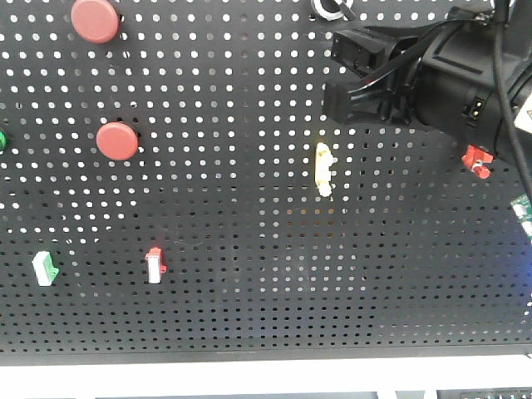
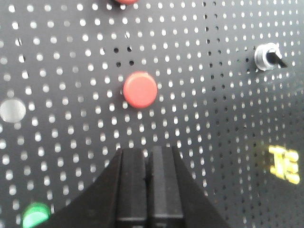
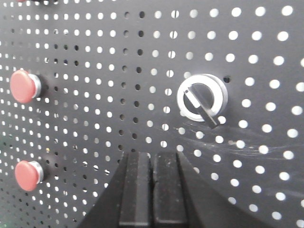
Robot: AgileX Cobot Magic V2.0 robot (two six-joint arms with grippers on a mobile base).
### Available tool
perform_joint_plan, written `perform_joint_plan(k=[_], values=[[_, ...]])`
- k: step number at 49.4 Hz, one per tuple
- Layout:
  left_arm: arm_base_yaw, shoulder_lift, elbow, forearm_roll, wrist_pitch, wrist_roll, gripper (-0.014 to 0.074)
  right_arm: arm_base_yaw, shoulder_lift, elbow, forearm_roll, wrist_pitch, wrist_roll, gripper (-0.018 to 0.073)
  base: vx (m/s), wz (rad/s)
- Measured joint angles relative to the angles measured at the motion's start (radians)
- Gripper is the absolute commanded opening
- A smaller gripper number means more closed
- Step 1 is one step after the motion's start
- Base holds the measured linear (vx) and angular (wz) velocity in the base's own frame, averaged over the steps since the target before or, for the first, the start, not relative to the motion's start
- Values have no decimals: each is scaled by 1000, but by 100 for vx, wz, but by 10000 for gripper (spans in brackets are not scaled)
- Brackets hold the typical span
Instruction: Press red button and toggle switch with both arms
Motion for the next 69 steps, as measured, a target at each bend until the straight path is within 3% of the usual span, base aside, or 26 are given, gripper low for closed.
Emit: perform_joint_plan(k=[16, 27, 69], values=[[250, -401, 585, -3, -64, -22, 2, 0, 0, 0, 0, 0, -2, 0, 0, 0], [344, -713, 907, -23, -70, -33, 2, 0, 0, 0, 0, 4, -3, 0, 0, 0], [364, -774, 935, -29, -16, -33, 2, 0, 0, 0, 0, 17, -3, 0, 0, 0]])
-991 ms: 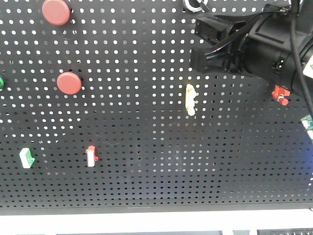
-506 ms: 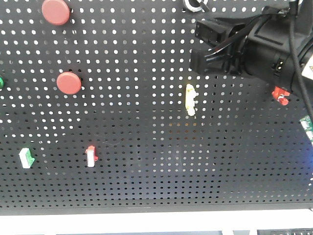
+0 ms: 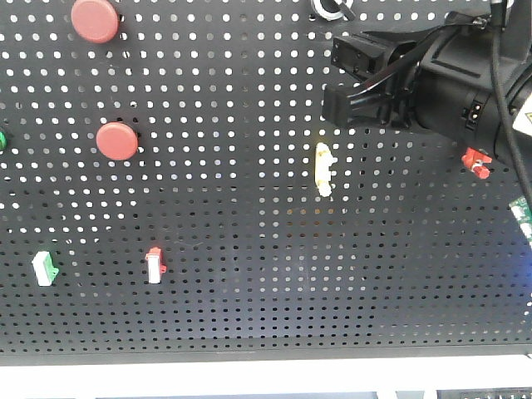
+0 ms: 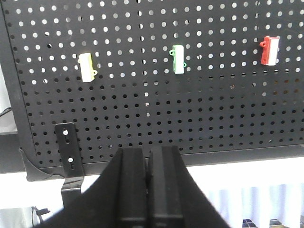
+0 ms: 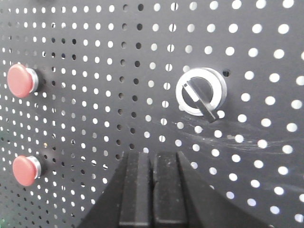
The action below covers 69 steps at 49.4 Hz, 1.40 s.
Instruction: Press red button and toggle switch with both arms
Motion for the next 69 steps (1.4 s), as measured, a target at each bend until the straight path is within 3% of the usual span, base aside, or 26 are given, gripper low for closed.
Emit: perform_joint_plan(k=[13, 24, 28, 32, 37, 46, 56, 64, 69], values=[[0, 0, 0, 0, 1, 0, 2, 0, -17, 0, 0, 39, -53, 0, 0, 0], [0, 0, 0, 0, 1, 0, 2, -7, -174, 1, 1, 374, -206, 0, 0, 0], [0, 0, 0, 0, 1, 0, 2, -53, -252, 5, 24, 503, -216, 0, 0, 0], [0, 0, 0, 0, 1, 0, 2, -161, -355, 70, 62, 556, -195, 0, 0, 0], [0, 0, 0, 0, 1, 0, 2, -281, -486, 223, 101, 512, -183, 0, 0, 0], [0, 0, 0, 0, 1, 0, 2, -443, -789, 654, 131, 281, -173, 0, 0, 0], [0, 0, 0, 0, 1, 0, 2, -565, -1113, 1107, 180, 169, -173, 0, 0, 0], [0, 0, 0, 0, 1, 0, 2, -658, -1242, 1340, 204, 143, -170, 0, 0, 0], [0, 0, 0, 0, 3, 0, 2, -669, -1246, 1398, 210, 133, -162, 0, 0, 0]])
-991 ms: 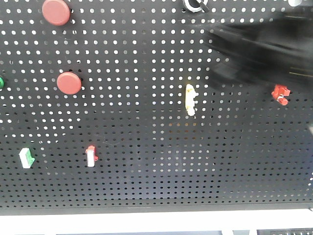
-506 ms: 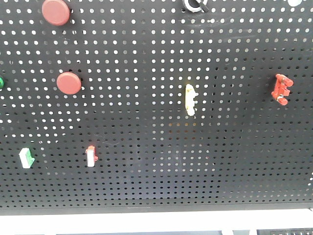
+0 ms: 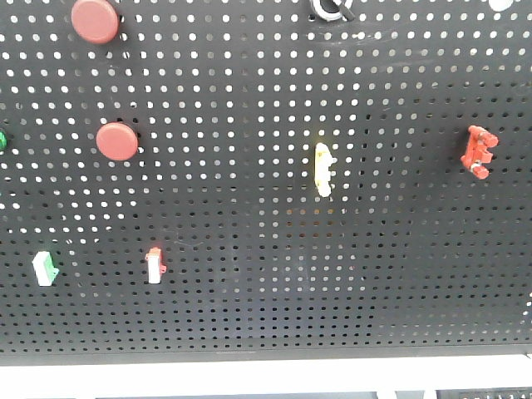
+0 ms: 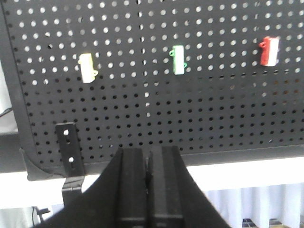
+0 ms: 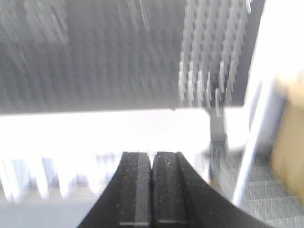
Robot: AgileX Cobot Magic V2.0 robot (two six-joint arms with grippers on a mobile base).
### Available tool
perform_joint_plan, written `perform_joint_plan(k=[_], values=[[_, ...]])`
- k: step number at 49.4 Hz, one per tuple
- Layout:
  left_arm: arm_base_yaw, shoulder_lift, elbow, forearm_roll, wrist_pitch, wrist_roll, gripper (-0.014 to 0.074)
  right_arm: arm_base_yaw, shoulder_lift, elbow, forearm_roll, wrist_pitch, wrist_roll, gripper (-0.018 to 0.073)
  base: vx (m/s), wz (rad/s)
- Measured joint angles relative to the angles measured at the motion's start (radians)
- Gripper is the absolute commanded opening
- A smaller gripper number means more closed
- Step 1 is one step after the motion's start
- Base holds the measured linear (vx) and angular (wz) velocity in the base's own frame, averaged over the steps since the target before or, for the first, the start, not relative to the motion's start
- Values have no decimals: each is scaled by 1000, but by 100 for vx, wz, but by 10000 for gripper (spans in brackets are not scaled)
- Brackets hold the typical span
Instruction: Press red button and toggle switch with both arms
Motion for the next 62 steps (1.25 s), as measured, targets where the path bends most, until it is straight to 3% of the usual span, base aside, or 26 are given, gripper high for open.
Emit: perform_joint_plan(k=[17, 62], values=[[0, 0, 0, 0, 4, 0, 2, 39, -2, 3, 5, -52, 11, 0, 0, 0], [0, 0, 0, 0, 4, 0, 2, 41, -2, 3, 5, -53, 11, 0, 0, 0]])
